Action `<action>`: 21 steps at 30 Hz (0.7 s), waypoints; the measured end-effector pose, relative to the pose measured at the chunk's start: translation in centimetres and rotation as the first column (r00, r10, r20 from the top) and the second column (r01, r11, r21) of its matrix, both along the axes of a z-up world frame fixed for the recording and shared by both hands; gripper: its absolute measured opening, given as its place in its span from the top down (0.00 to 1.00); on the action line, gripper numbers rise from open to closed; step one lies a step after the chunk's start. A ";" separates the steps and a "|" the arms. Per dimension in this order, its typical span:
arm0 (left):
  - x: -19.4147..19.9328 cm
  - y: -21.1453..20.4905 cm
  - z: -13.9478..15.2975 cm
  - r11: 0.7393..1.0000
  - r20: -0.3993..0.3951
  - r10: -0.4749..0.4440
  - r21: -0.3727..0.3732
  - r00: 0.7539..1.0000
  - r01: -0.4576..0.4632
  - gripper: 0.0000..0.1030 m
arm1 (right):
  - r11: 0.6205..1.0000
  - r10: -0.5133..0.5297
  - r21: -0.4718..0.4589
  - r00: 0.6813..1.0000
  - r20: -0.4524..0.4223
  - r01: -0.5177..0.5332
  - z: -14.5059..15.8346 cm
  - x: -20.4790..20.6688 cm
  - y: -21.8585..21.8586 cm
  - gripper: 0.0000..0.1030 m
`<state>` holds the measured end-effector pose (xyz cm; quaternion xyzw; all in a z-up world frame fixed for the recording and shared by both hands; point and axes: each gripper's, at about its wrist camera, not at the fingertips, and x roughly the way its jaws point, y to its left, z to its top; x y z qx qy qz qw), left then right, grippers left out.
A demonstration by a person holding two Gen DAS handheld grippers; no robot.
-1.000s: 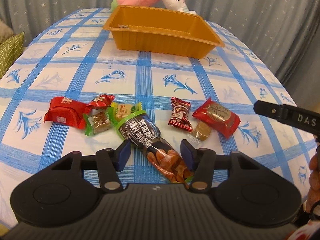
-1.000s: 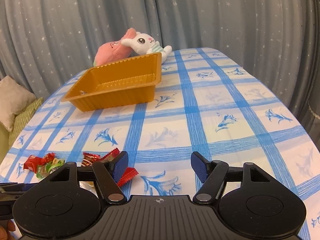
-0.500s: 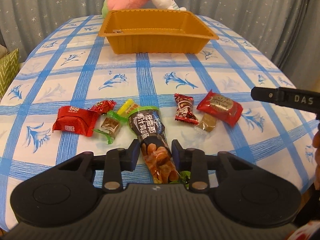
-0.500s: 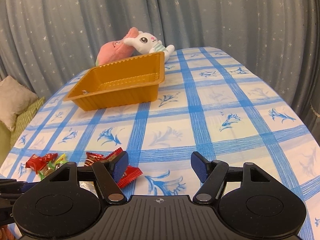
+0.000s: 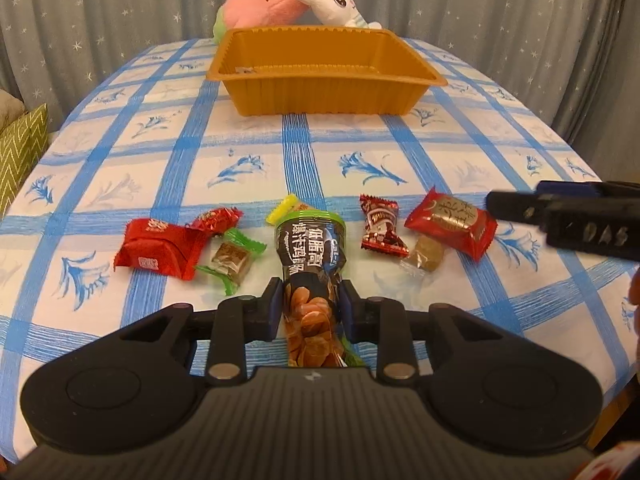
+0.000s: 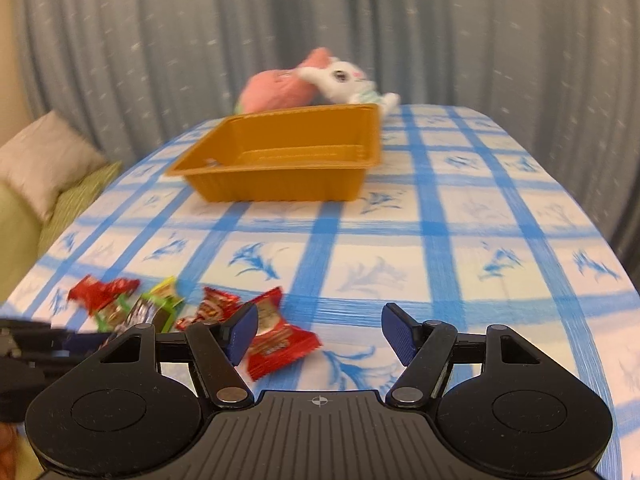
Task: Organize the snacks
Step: 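Grasp the green-and-black sausage pack with the left tool while the right tool grasps a red packet, then carry both packs over the orange tray and release them inside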
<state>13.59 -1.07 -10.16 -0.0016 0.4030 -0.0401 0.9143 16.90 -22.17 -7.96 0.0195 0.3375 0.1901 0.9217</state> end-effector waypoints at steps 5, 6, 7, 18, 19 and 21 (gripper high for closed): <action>-0.1 0.3 0.8 1.000 0.026 -0.002 -0.010 1.000 0.002 0.74 | 0.983 0.144 -0.117 0.989 0.029 -0.140 -0.6 0.7 2.5 0.33; -0.1 0.3 0.9 1.000 0.029 0.000 -0.011 1.000 0.000 0.74 | 0.978 0.166 -0.133 0.986 0.029 -0.161 -0.8 1.0 2.8 0.33; -0.1 0.4 0.9 1.000 0.031 0.002 -0.012 1.000 -0.001 0.74 | 0.974 0.178 -0.143 0.984 0.023 -0.173 -1.1 1.2 3.1 0.35; 0.3 0.7 0.7 0.999 0.026 0.007 -0.038 1.000 -0.006 0.74 | 0.949 0.245 -0.198 0.969 -0.033 -0.247 -3.1 2.2 4.6 0.65; 0.3 0.7 0.7 0.999 0.027 0.006 -0.040 1.000 -0.005 0.74 | 0.948 0.246 -0.201 0.969 -0.032 -0.247 -3.1 2.2 4.7 0.66; 0.3 0.7 0.8 0.999 0.029 0.006 -0.038 1.000 -0.005 0.74 | 0.951 0.238 -0.195 0.971 -0.035 -0.240 -3.0 2.2 4.7 0.70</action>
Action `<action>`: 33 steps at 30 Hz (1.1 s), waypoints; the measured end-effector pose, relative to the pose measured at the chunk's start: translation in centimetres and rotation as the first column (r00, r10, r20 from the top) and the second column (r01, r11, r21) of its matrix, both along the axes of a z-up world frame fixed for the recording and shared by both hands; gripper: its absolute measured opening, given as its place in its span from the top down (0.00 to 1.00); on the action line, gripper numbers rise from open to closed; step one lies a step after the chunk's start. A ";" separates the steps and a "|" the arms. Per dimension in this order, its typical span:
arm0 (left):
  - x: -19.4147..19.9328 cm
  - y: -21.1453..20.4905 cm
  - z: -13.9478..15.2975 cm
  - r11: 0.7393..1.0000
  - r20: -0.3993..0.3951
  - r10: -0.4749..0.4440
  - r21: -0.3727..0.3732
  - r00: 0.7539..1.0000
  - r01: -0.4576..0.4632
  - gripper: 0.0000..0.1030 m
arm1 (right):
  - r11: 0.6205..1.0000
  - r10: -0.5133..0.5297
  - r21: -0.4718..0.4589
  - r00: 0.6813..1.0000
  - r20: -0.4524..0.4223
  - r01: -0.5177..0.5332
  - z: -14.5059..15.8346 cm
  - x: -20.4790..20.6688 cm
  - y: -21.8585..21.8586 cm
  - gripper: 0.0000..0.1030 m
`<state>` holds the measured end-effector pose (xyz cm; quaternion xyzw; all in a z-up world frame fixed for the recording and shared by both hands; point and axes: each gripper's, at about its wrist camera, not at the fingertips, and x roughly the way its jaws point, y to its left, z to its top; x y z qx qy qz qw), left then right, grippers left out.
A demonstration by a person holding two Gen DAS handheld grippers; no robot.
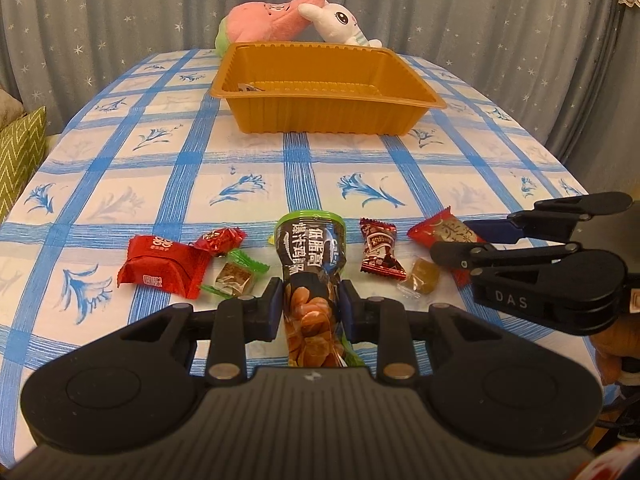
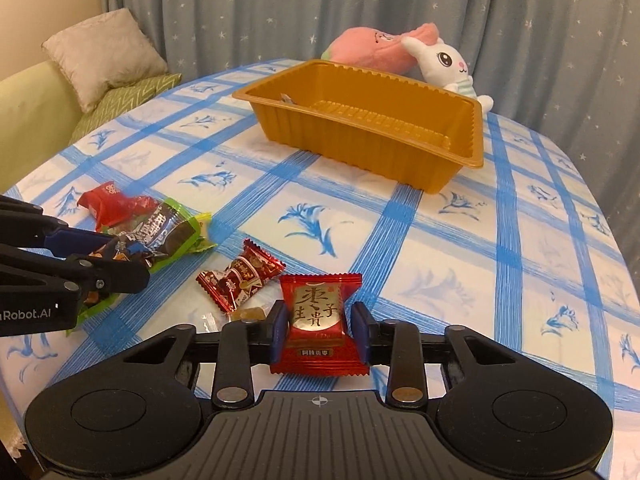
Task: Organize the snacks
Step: 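Carry both packs over the orange tray and release them inside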
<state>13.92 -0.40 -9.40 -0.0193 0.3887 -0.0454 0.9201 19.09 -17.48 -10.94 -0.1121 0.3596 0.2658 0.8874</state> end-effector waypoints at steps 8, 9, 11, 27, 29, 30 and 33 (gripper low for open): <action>0.0 -0.2 0.8 1.000 0.024 -0.008 0.008 1.000 0.008 0.74 | 0.998 -0.051 0.046 0.999 0.010 0.051 1.1 -0.1 -0.6 0.73; 0.0 -0.2 0.9 1.000 0.028 -0.012 0.010 1.000 0.012 0.74 | 0.997 -0.058 0.052 0.998 0.012 0.057 1.2 -0.2 -0.7 0.73; 0.1 -0.3 1.4 1.000 0.040 -0.019 0.015 0.999 0.018 0.74 | 0.996 -0.067 0.064 0.998 0.012 0.066 1.6 -0.1 -0.9 0.73; 3.8 0.3 5.0 0.998 0.113 -0.051 0.033 0.992 0.048 0.74 | 0.984 -0.123 0.136 0.990 0.063 0.113 5.6 2.5 -1.6 0.73; 4.7 0.6 5.5 0.998 0.123 -0.054 0.037 0.991 0.050 0.74 | 0.983 -0.128 0.139 0.989 0.071 0.117 6.1 3.1 -1.6 0.73; 5.1 0.7 5.7 0.998 0.128 -0.055 0.037 0.990 0.051 0.74 | 0.982 -0.133 0.144 0.988 0.073 0.121 6.3 3.4 -1.6 0.73; 6.6 1.0 6.5 0.998 0.146 -0.059 0.046 0.988 0.052 0.74 | 0.979 -0.143 0.160 0.987 0.076 0.129 7.0 4.3 -1.6 0.73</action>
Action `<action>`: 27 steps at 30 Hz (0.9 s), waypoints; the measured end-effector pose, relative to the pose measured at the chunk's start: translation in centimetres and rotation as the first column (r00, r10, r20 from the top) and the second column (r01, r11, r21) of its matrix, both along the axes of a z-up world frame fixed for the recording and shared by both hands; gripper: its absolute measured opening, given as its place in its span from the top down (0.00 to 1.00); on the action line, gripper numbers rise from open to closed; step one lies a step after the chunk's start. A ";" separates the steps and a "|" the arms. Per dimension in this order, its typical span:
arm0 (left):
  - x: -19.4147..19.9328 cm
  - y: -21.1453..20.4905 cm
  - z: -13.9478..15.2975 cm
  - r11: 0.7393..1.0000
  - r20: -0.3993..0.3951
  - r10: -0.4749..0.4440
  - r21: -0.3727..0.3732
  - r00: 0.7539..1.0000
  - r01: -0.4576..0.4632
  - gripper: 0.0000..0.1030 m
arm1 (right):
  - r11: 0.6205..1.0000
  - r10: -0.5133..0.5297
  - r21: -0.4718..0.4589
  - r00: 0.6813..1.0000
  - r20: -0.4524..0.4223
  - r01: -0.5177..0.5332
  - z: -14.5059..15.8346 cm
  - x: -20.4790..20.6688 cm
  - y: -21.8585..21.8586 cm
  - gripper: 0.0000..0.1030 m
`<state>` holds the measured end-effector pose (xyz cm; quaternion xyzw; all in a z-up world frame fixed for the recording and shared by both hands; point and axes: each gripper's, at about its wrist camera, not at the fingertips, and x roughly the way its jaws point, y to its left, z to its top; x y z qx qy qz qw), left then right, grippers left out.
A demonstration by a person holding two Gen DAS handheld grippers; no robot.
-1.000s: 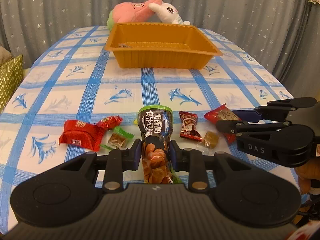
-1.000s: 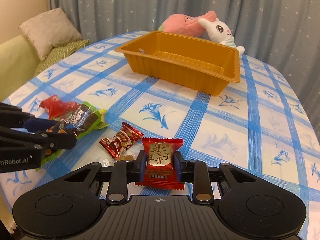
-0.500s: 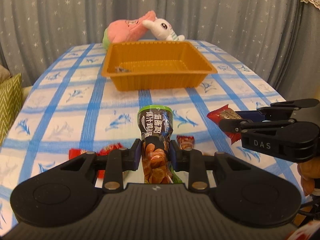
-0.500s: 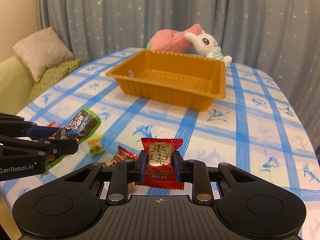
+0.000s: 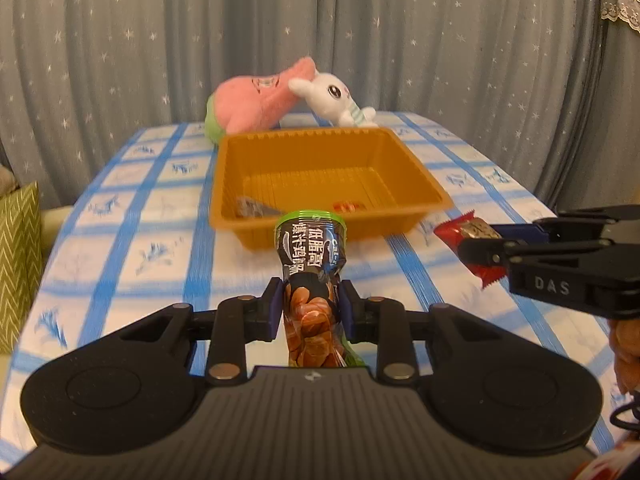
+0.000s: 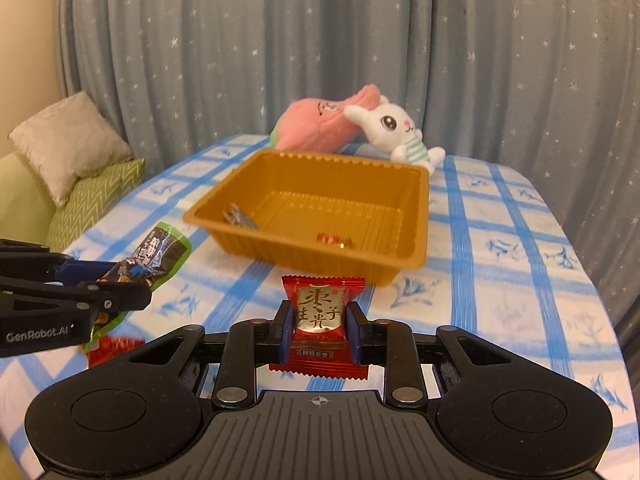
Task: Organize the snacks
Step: 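Carry both packs over the orange tray and release them inside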
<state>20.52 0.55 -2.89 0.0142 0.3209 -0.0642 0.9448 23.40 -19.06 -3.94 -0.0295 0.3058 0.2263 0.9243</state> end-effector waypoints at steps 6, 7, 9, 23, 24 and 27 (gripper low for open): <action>3.7 0.3 1.1 1.000 0.020 -0.004 -0.014 1.000 0.004 0.74 | 1.000 -0.011 0.018 1.000 0.016 0.010 1.1 1.9 0.5 0.73; 4.3 0.2 1.2 1.000 0.022 -0.003 -0.017 1.000 0.003 0.74 | 1.000 -0.012 0.023 1.000 0.018 0.012 1.3 2.3 0.7 0.73; 5.4 0.1 1.4 1.000 0.024 -0.006 -0.025 1.000 0.007 0.74 | 0.999 -0.014 0.031 1.000 0.026 0.013 1.7 3.1 0.9 0.73; 12.6 -0.5 2.2 0.998 0.035 -0.012 -0.064 0.999 0.014 0.74 | 0.988 -0.111 0.112 0.994 0.010 0.109 2.9 10.3 0.4 0.73; 13.1 -0.5 2.1 0.998 0.033 -0.009 -0.066 0.999 0.011 0.74 | 0.987 -0.118 0.113 0.993 0.007 0.116 2.8 10.8 0.4 0.73; 14.4 -0.4 1.8 0.997 0.026 0.000 -0.071 1.000 0.002 0.74 | 0.984 -0.135 0.114 0.991 -0.003 0.134 2.4 12.2 0.5 0.73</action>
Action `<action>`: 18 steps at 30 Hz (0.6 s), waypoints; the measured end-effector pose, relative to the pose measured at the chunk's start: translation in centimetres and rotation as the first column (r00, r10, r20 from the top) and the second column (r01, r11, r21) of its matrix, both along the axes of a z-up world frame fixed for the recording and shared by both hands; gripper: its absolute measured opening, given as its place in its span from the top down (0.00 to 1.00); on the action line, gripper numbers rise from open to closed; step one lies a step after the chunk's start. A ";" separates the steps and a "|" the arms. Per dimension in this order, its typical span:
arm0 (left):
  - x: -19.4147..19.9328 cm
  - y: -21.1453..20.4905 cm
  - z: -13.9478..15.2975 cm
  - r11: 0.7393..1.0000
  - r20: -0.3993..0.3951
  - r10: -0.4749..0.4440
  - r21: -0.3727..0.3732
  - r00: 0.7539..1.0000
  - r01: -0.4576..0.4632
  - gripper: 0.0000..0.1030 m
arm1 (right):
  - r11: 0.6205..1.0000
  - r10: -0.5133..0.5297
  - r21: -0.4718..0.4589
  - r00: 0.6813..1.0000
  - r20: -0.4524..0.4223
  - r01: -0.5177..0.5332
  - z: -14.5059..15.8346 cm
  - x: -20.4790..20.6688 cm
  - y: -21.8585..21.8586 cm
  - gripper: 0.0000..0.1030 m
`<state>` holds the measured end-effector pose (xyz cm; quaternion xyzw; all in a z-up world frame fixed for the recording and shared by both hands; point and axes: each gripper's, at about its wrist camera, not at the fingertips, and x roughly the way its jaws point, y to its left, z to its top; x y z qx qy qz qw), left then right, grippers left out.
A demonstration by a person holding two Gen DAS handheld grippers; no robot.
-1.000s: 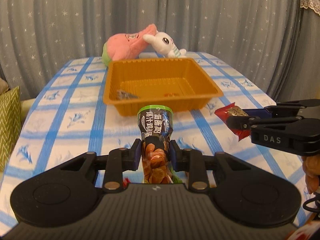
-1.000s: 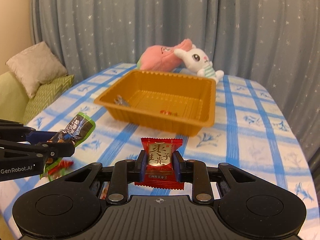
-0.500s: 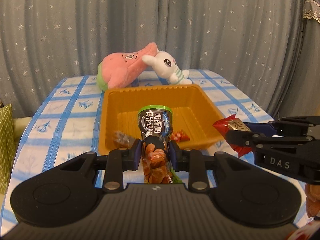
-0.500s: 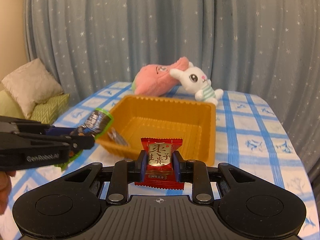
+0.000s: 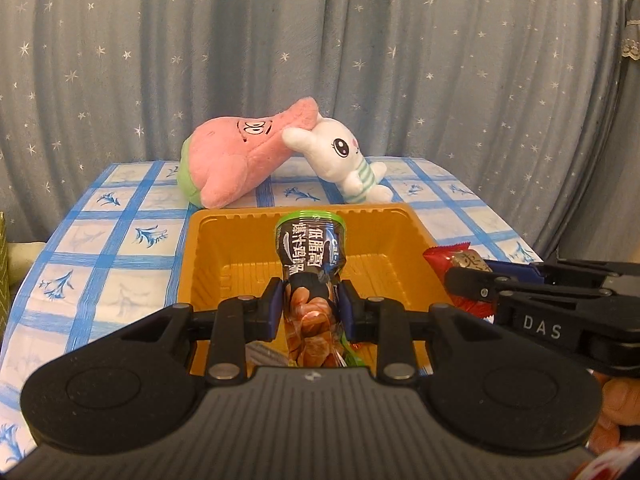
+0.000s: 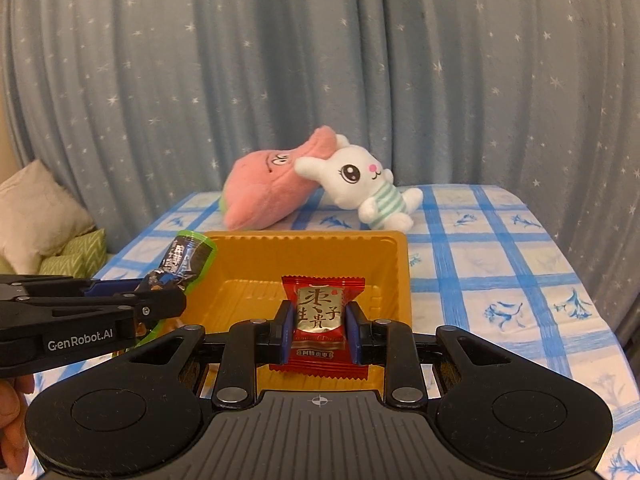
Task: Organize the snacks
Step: 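Carry both packs over the orange tray and release them inside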
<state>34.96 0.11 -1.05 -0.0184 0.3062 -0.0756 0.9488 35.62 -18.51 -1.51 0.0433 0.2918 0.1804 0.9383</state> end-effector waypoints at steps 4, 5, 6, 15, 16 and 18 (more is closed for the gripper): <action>1.6 0.3 -0.4 1.000 -0.005 0.007 -0.007 1.000 -0.007 0.74 | 1.000 -0.011 -0.005 1.000 -0.010 0.011 -0.6 1.7 0.4 0.73; 1.9 0.5 -0.6 1.000 -0.007 0.009 -0.012 1.000 -0.009 0.74 | 1.000 -0.012 -0.004 1.000 -0.015 0.012 -0.8 2.1 0.4 0.73; 2.2 0.6 -0.7 1.000 -0.010 0.012 -0.018 1.000 -0.012 0.74 | 1.000 -0.013 -0.005 1.000 -0.020 0.013 -1.1 2.4 0.5 0.73; 4.6 0.3 -2.3 0.999 -0.036 0.023 -0.034 0.999 -0.024 0.74 | 1.000 -0.027 0.006 0.998 -0.061 0.027 -2.5 4.7 0.8 0.91; 4.9 0.1 -2.5 0.999 -0.036 0.020 -0.029 0.999 -0.021 0.74 | 0.999 -0.032 0.003 0.998 -0.061 0.032 -2.6 4.9 0.8 0.92; 5.4 -0.1 -3.0 1.000 -0.043 0.017 -0.024 0.999 -0.018 0.74 | 0.999 -0.033 0.002 0.997 -0.068 0.033 -2.9 5.2 0.8 0.92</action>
